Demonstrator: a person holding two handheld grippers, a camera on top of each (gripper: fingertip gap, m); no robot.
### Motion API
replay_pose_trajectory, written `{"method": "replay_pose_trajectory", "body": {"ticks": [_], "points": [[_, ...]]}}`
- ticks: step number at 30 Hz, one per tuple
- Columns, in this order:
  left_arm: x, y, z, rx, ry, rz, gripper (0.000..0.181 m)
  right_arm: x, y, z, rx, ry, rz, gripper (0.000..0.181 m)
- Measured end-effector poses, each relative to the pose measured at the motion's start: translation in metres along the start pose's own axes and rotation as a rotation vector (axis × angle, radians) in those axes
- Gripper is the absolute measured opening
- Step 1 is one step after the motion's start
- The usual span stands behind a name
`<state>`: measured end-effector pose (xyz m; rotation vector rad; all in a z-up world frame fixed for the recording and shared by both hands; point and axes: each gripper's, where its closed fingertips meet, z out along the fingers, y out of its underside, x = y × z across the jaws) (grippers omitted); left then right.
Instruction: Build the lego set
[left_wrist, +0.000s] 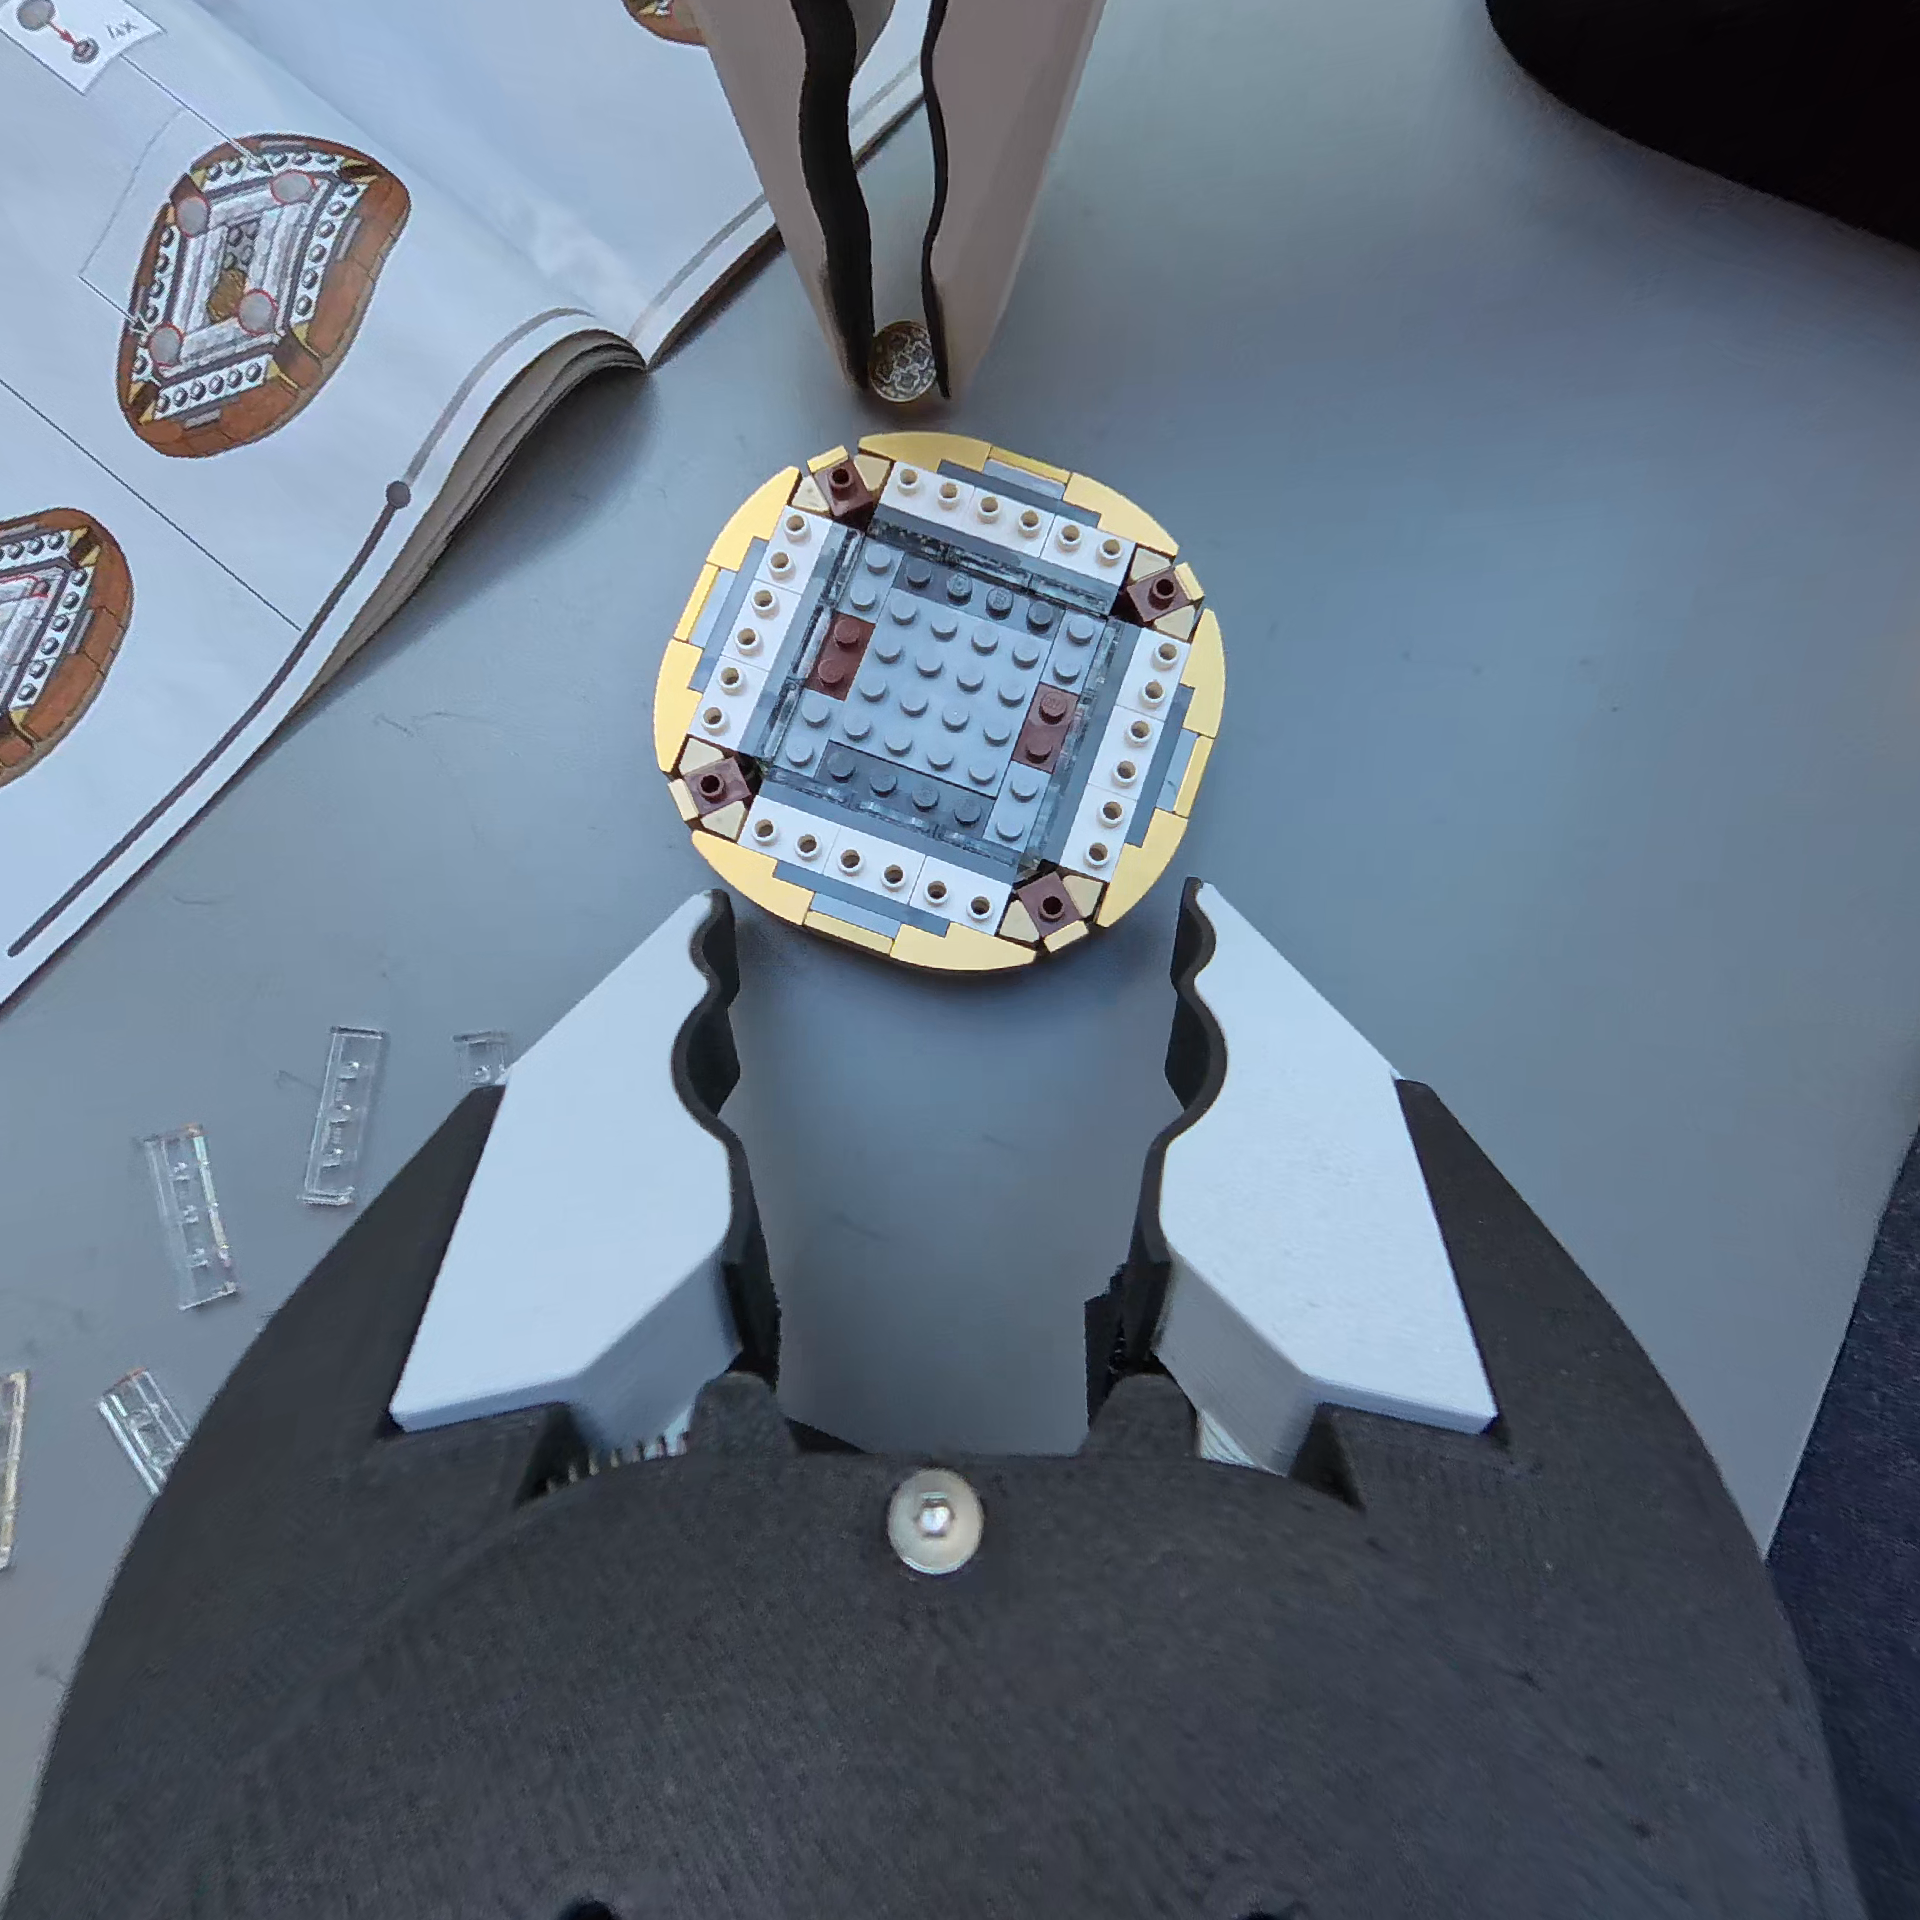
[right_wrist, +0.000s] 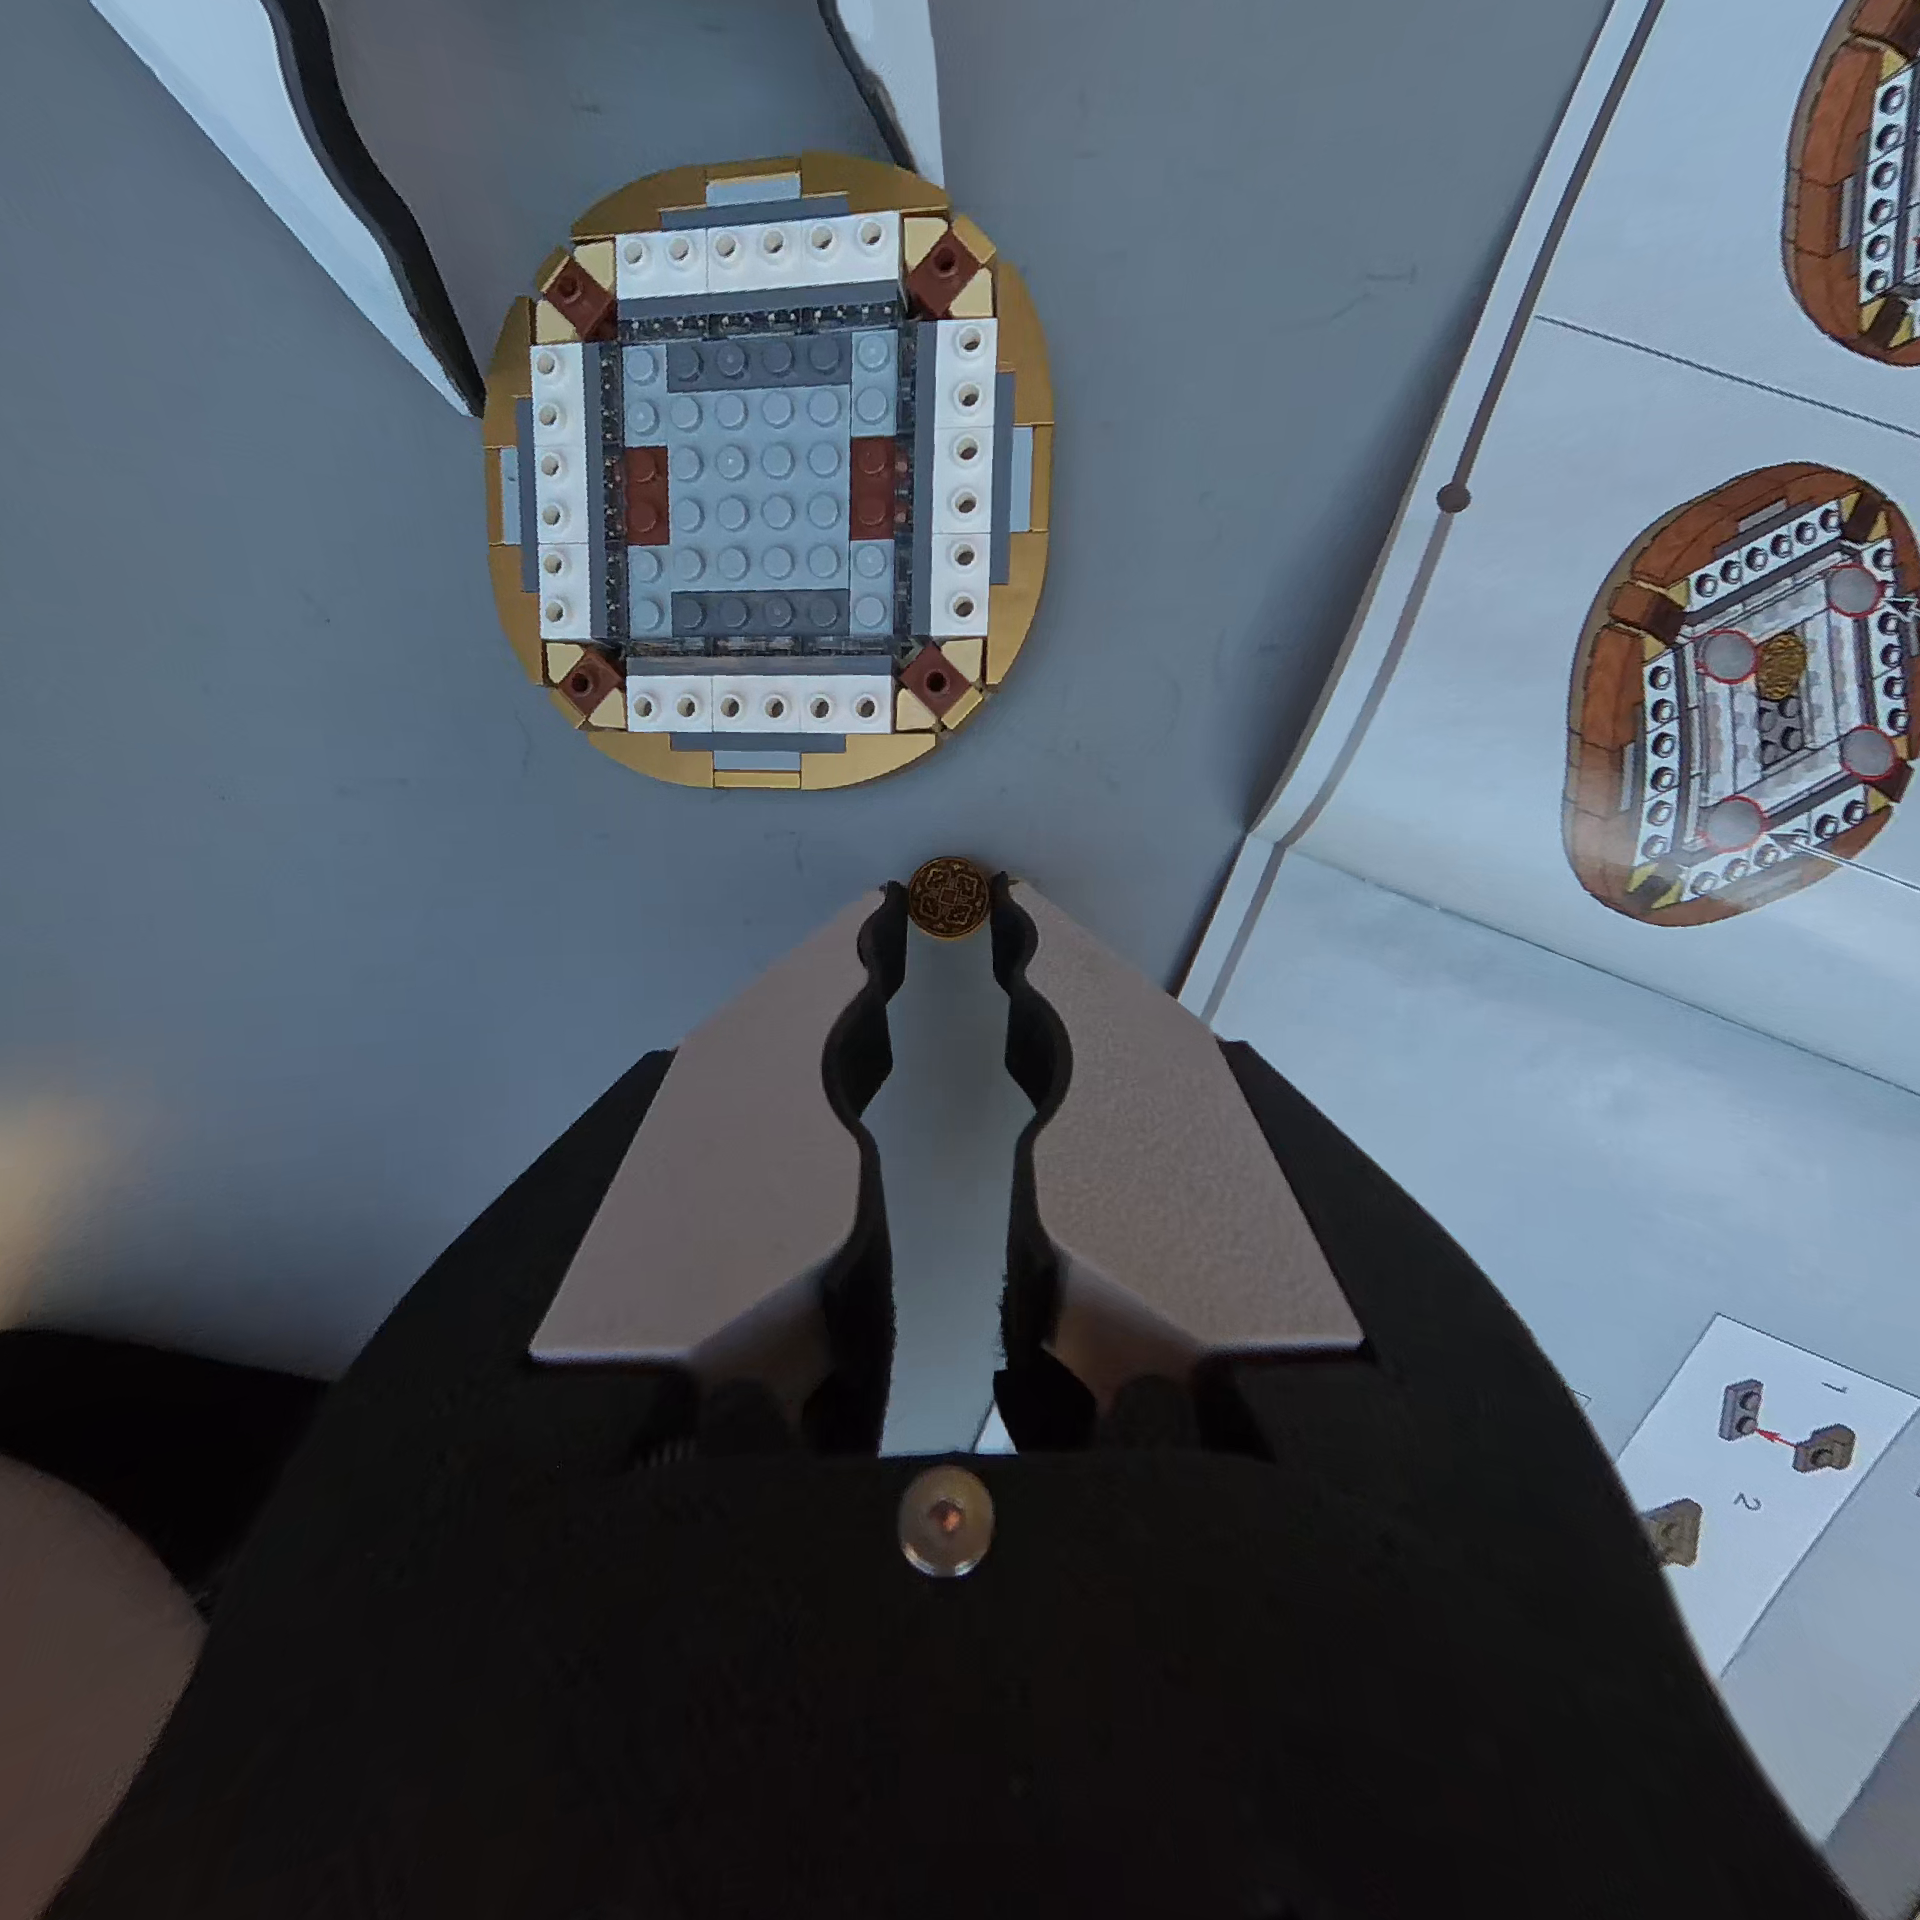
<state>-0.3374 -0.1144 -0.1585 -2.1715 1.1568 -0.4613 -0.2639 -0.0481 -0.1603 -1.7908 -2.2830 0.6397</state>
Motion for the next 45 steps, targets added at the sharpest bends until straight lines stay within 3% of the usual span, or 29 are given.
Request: {"method": "replay_pose_trajectory", "body": {"ticks": [8,13,16,21,25,29,35,45], "points": [[-0.012,0.001,-0.013,0.027,-0.042,-0.039,0.083,0.005,-0.002,0.001,0.018,0.036,-0.02,0.021],[-0.05,0.017,-0.041,0.005,-0.168,-0.061,0.081,0.007,-0.008,-0.007,0.062,0.048,-0.026,0.025],[-0.075,0.02,-0.068,0.058,-0.219,-0.136,0.078,0.015,-0.019,-0.033,0.162,0.127,-0.034,0.025],[-0.111,0.032,-0.092,0.091,-0.335,-0.197,0.068,0.038,-0.019,-0.101,0.302,0.376,-0.008,0.024],[-0.106,0.034,-0.075,0.069,-0.287,-0.162,0.055,0.037,-0.012,-0.151,0.385,0.525,-0.01,0.021],[-0.105,0.027,-0.052,0.033,-0.278,-0.085,0.046,0.03,-0.008,-0.175,0.434,0.583,-0.011,0.02],[-0.114,0.017,-0.037,0.0,-0.246,-0.037,0.033,0.033,0.0,-0.173,0.412,0.581,0.004,0.018],[-0.117,0.026,-0.027,-0.066,-0.233,-0.026,0.033,0.039,0.005,-0.17,0.397,0.588,0.018,0.018]]}}
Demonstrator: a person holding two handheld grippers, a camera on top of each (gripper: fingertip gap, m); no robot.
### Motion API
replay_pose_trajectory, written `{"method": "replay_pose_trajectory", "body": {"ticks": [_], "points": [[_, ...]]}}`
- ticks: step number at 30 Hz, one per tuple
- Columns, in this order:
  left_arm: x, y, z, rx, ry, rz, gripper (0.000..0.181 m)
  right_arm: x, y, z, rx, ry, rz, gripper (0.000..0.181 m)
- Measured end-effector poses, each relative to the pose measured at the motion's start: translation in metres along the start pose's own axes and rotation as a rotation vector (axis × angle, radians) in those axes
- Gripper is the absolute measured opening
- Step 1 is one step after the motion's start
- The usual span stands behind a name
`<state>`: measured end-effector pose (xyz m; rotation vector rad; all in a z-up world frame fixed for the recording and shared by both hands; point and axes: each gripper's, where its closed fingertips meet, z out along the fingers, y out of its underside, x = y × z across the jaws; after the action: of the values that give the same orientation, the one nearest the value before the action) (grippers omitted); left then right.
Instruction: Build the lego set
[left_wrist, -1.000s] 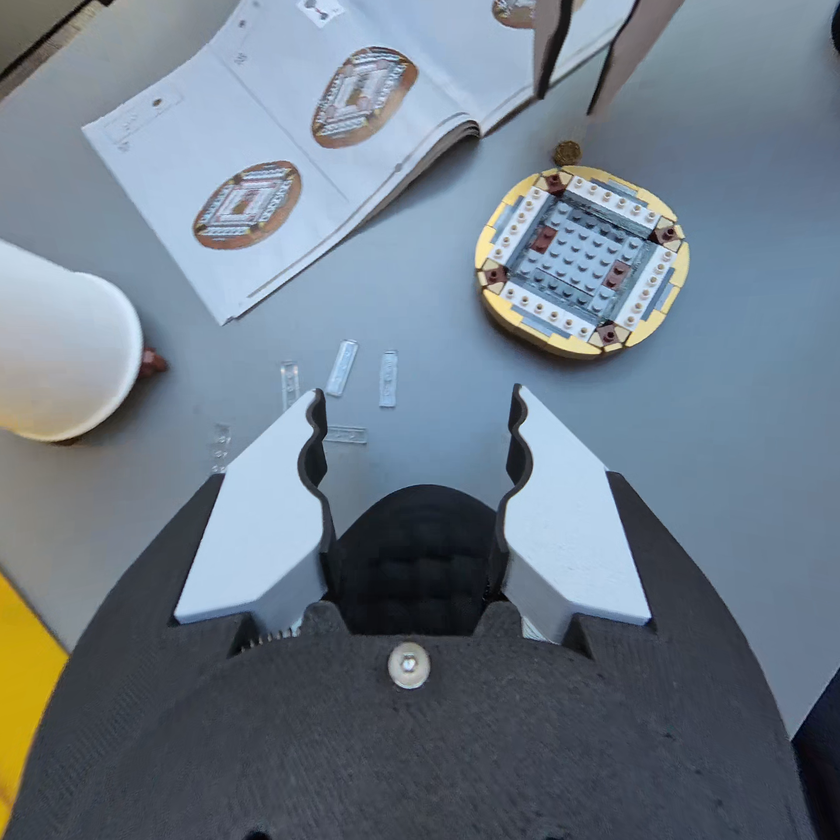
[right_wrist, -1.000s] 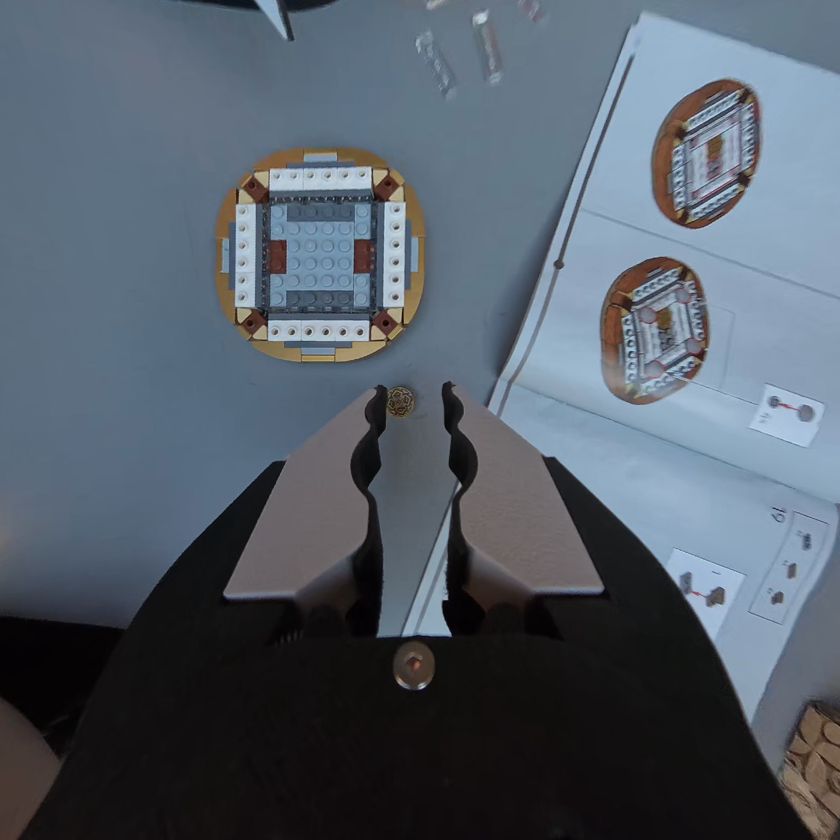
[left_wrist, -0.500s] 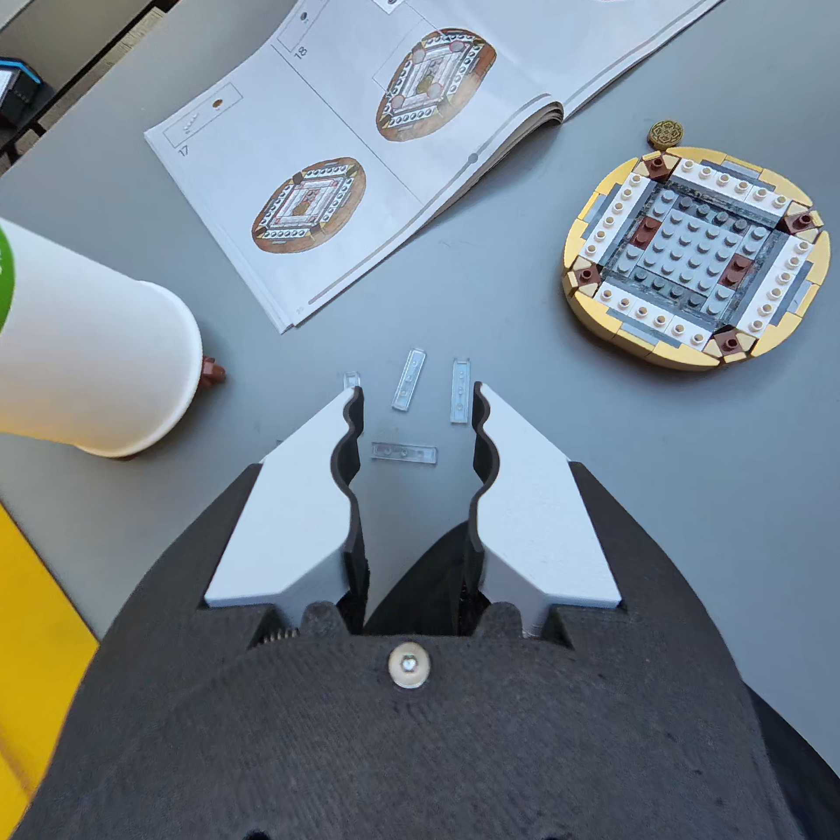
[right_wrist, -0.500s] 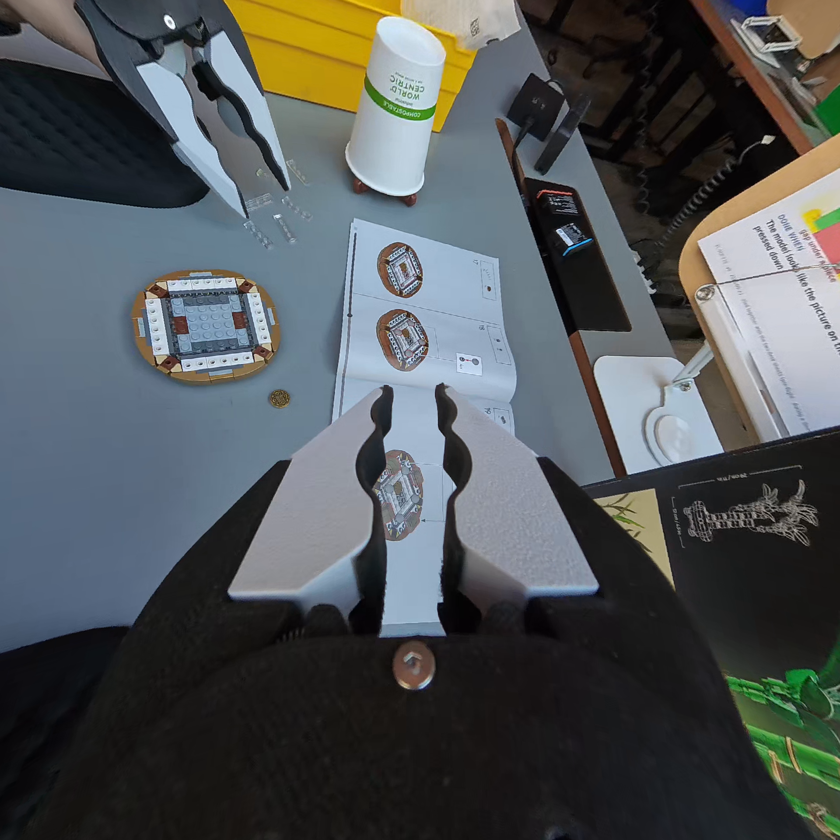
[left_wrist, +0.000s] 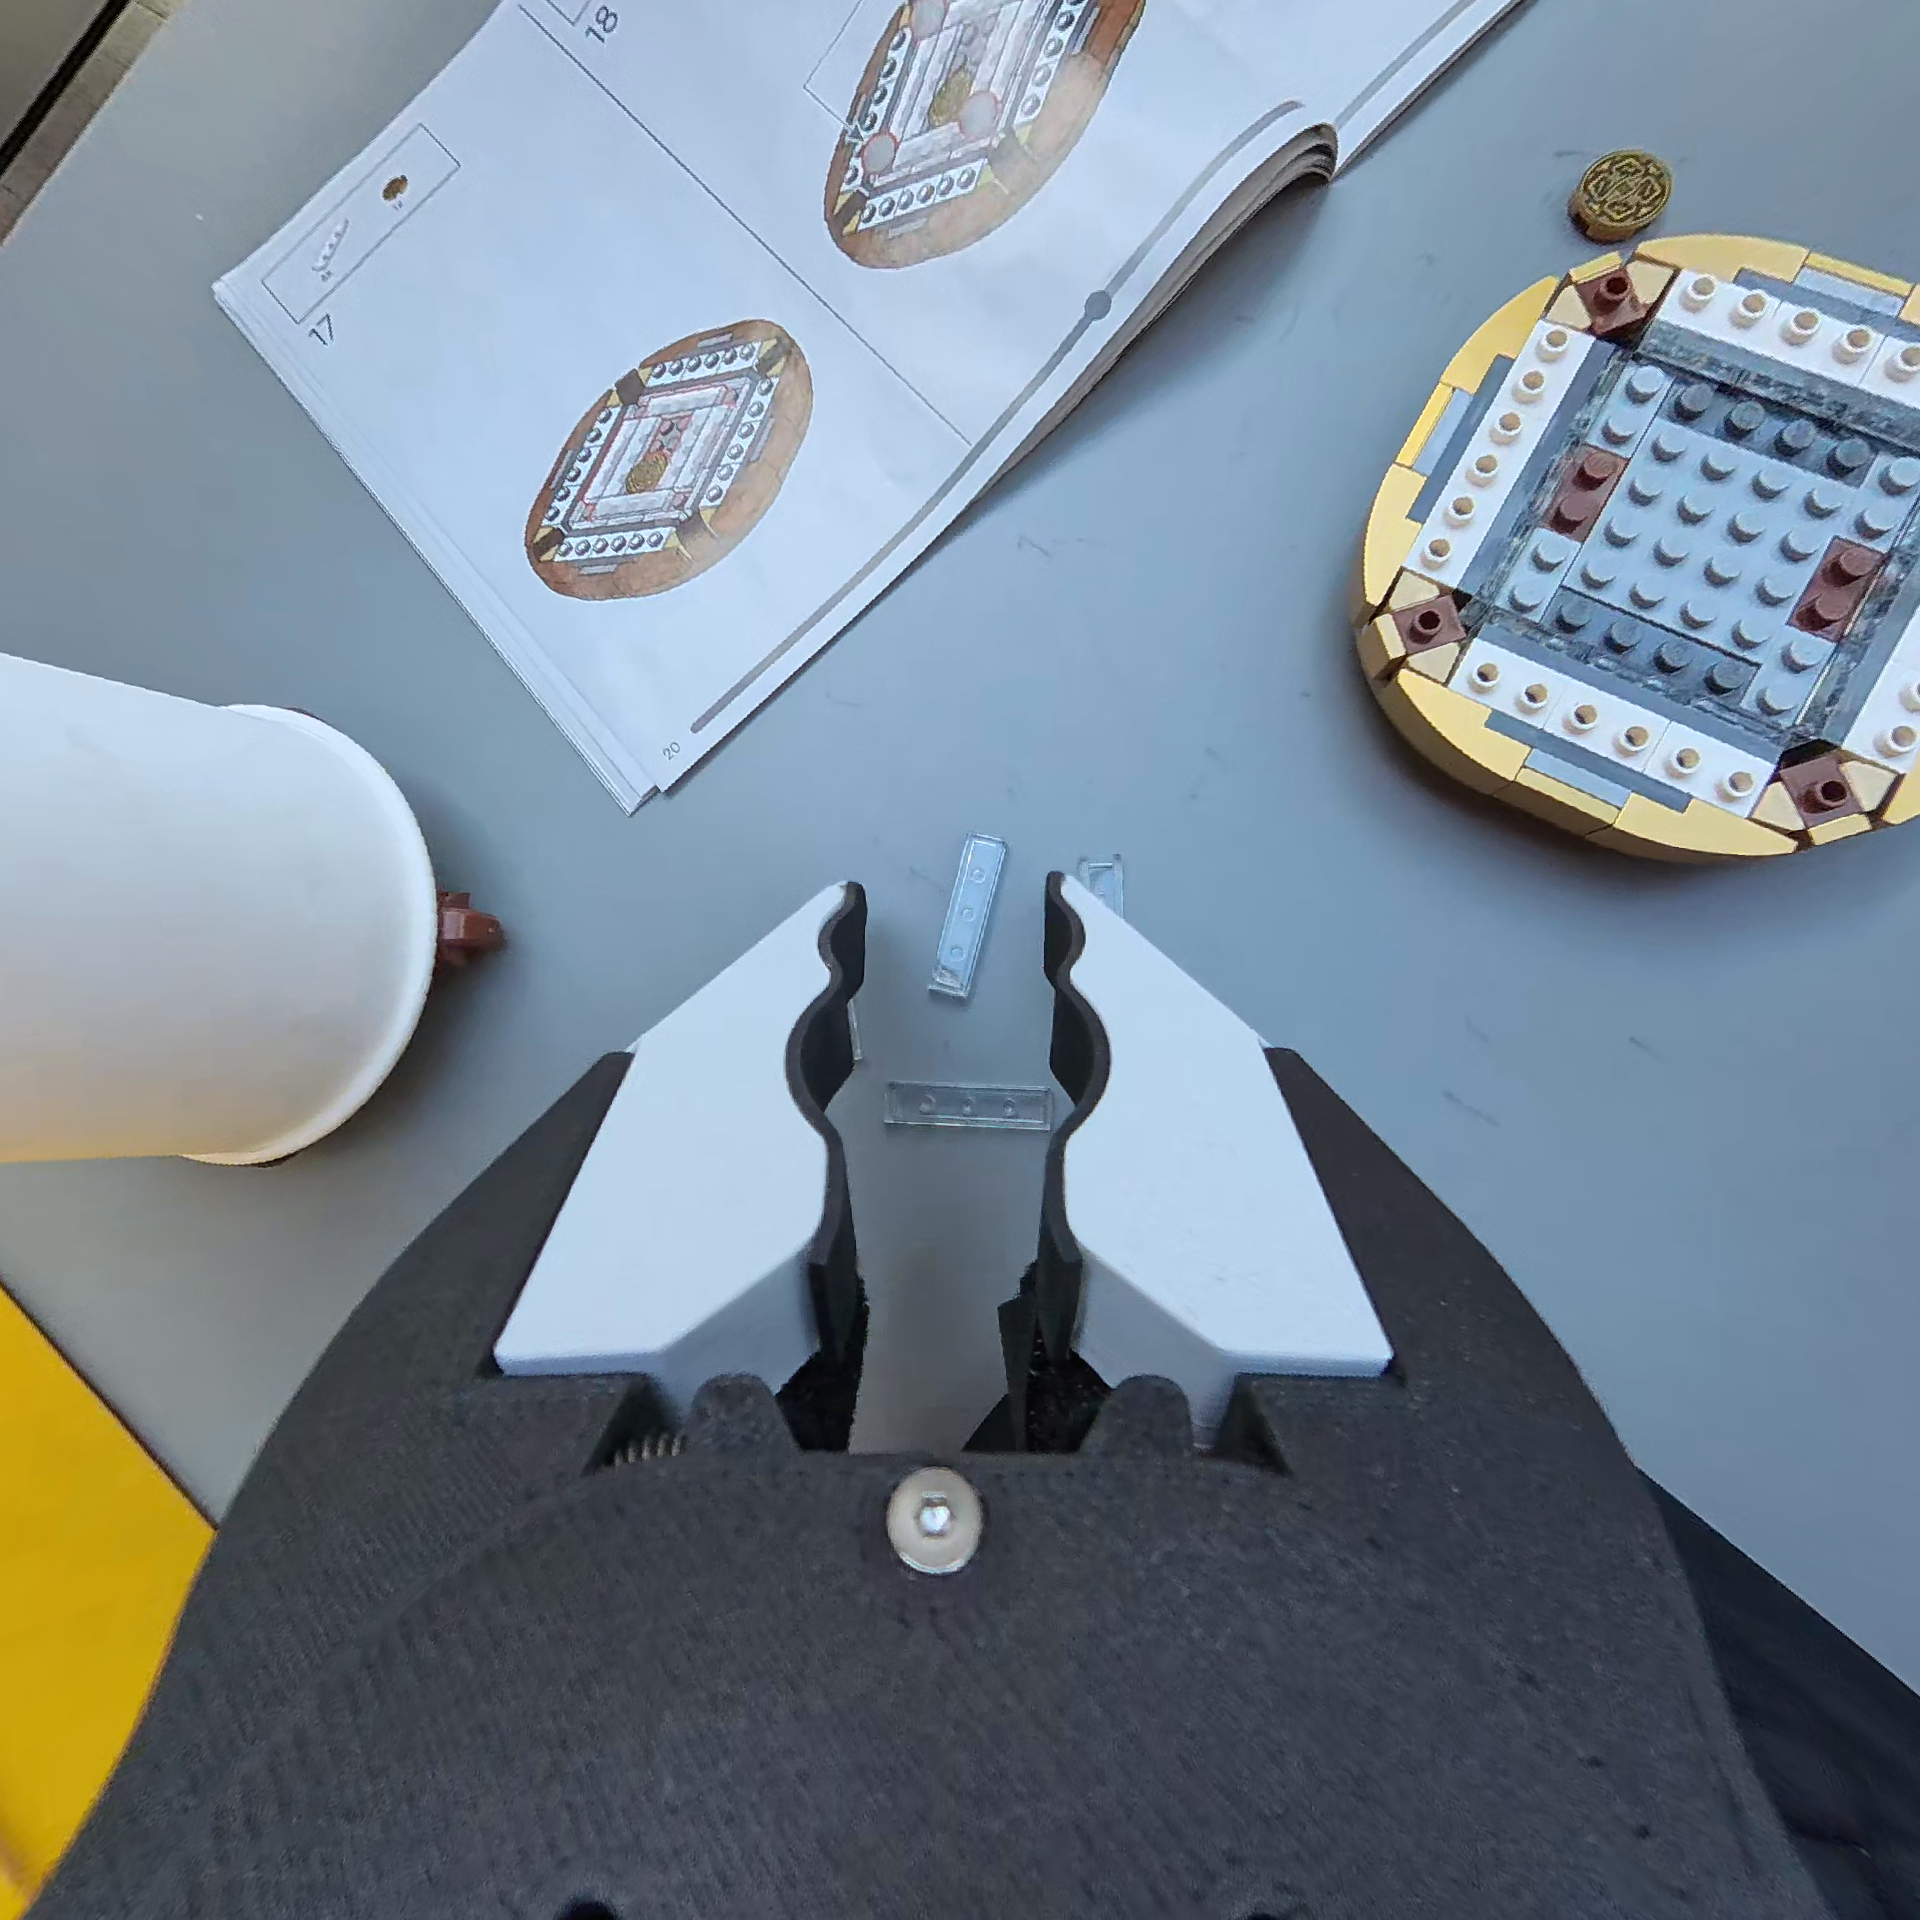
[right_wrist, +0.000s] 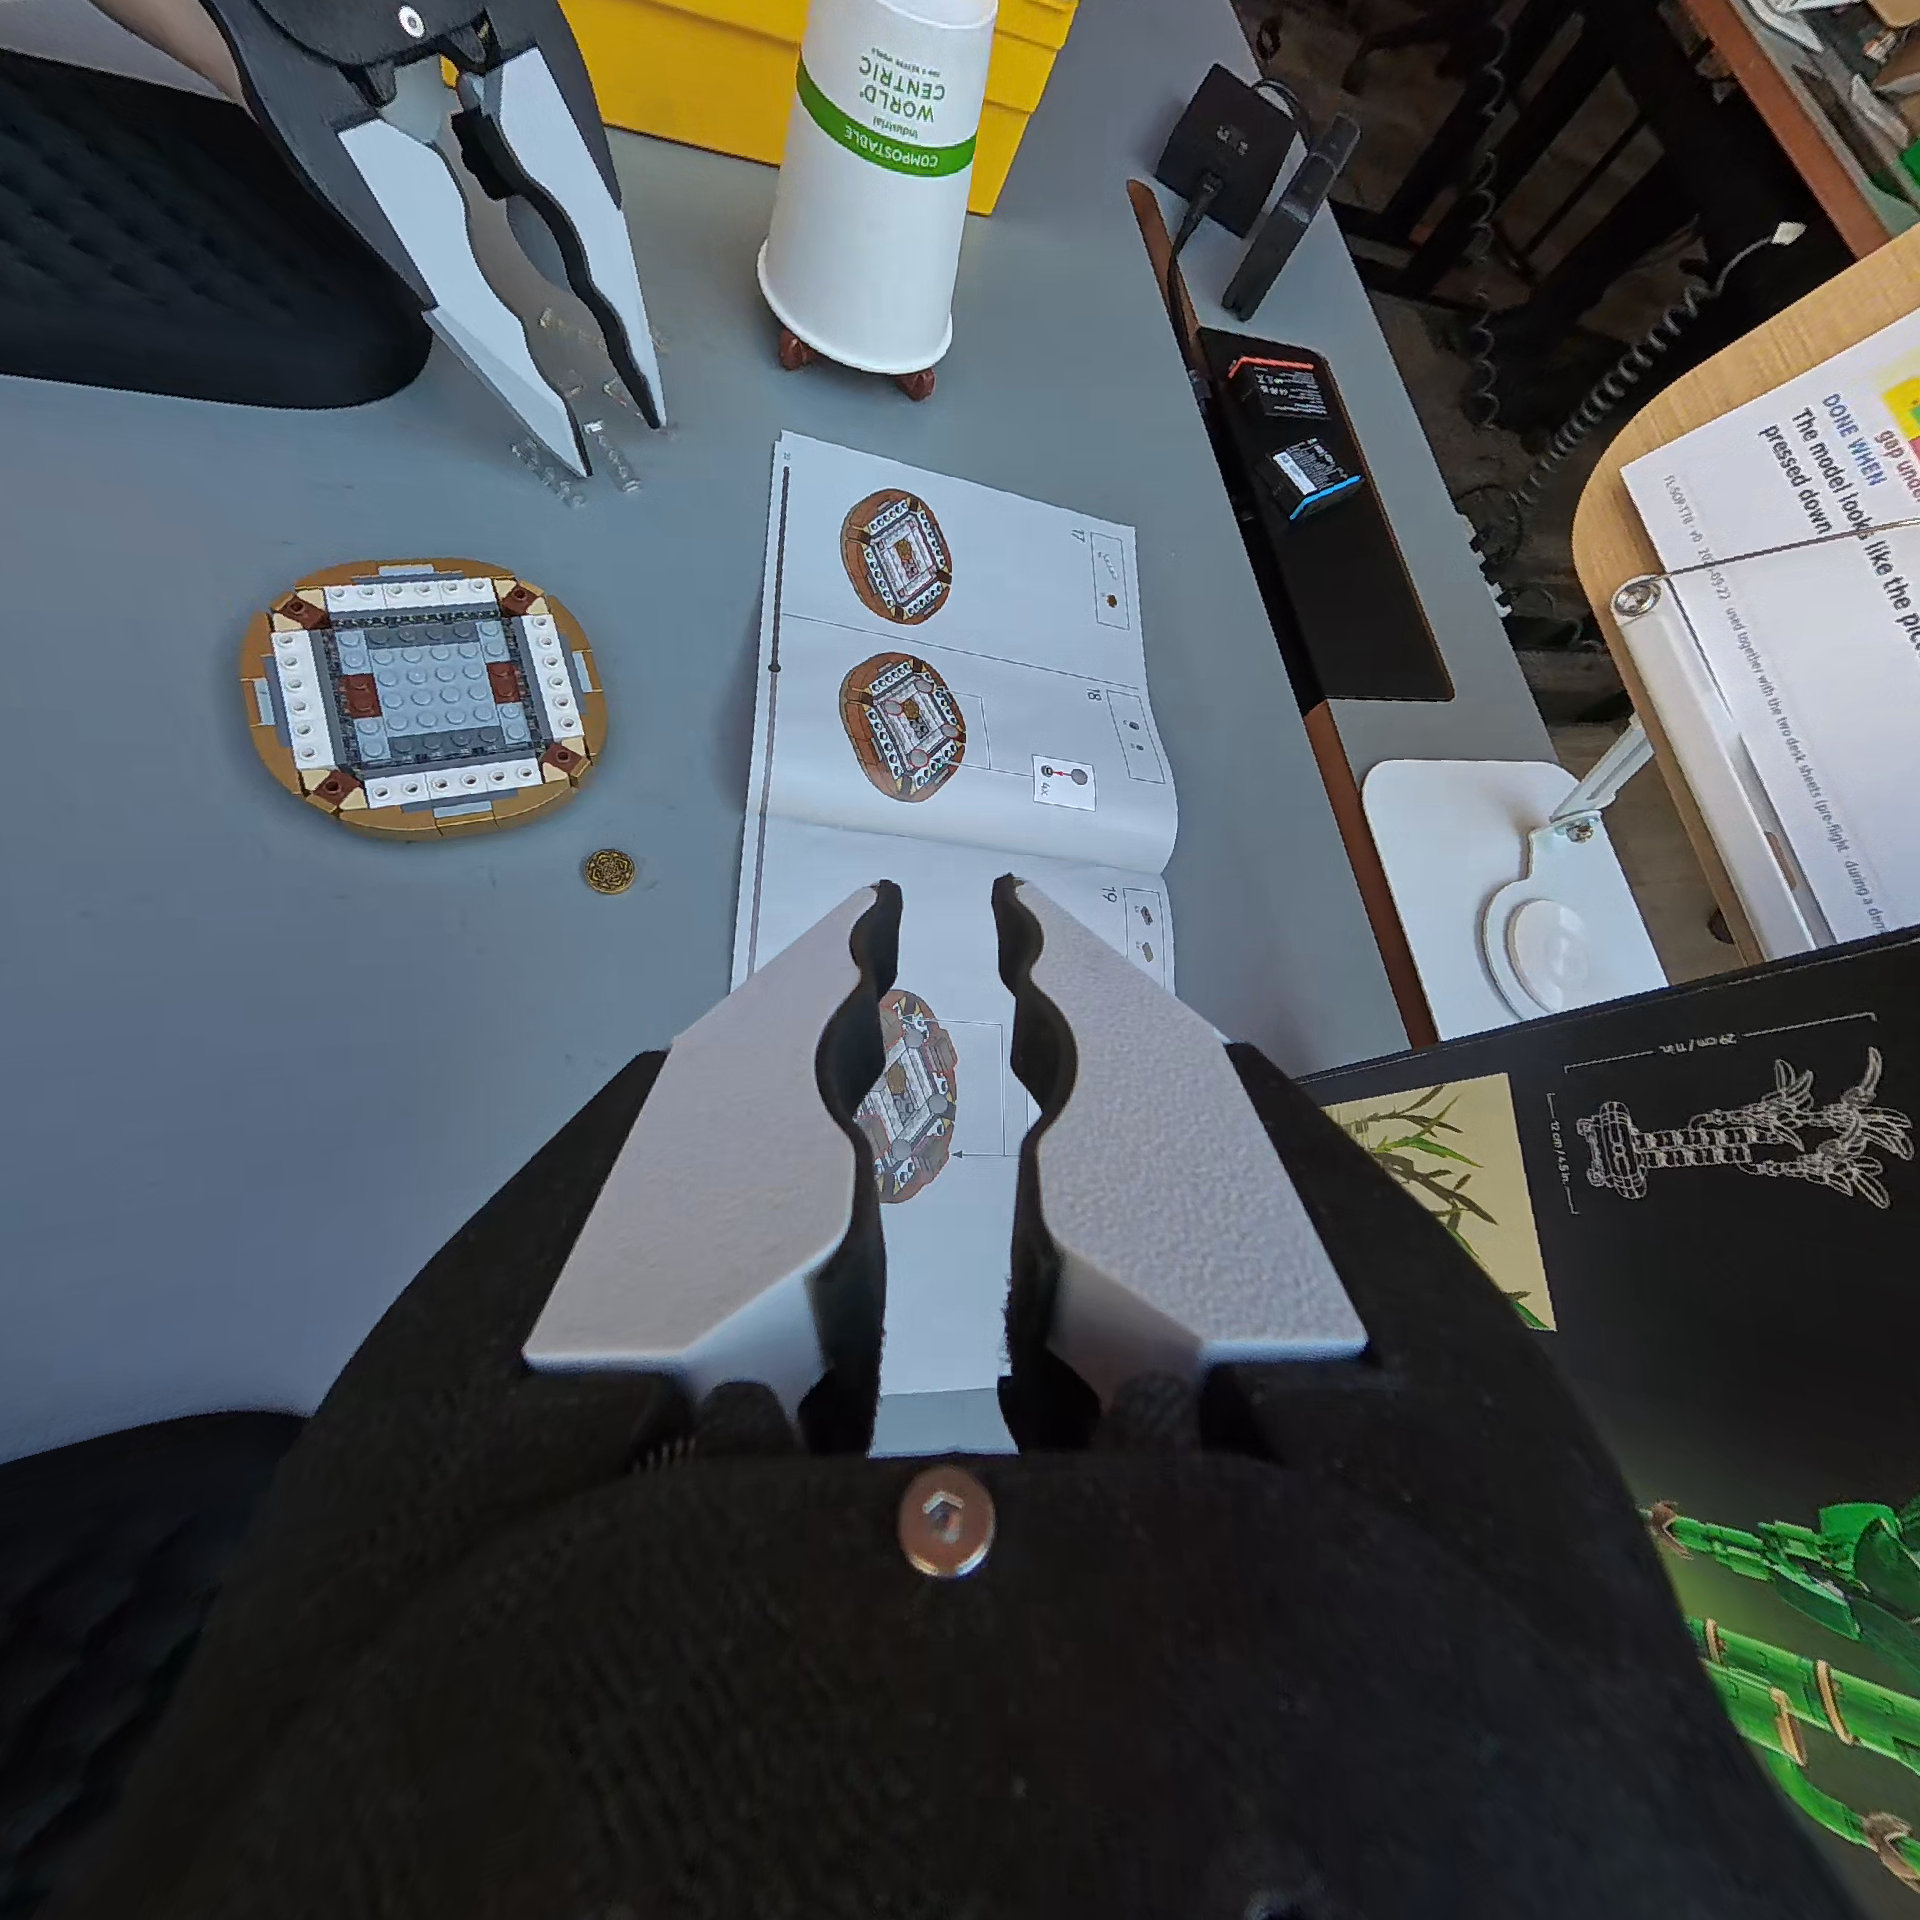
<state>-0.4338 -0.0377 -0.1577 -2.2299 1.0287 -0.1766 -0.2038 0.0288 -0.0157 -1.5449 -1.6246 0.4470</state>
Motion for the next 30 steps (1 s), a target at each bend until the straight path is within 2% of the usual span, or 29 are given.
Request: {"method": "replay_pose_trajectory", "body": {"ticks": [16,21,30], "points": [[0.01,0.003,0.001,0.04,0.075,-0.067,0.015,0.002,0.008,0.002,-0.021,0.001,0.014,0.018],[0.007,0.003,0.002,0.033,0.056,-0.065,0.007,0.003,0.01,0.002,-0.024,0.0,0.022,0.018],[0.006,0.004,0.001,0.033,0.044,-0.057,0.005,0.004,0.014,0.005,-0.035,-0.003,0.028,0.018]]}}
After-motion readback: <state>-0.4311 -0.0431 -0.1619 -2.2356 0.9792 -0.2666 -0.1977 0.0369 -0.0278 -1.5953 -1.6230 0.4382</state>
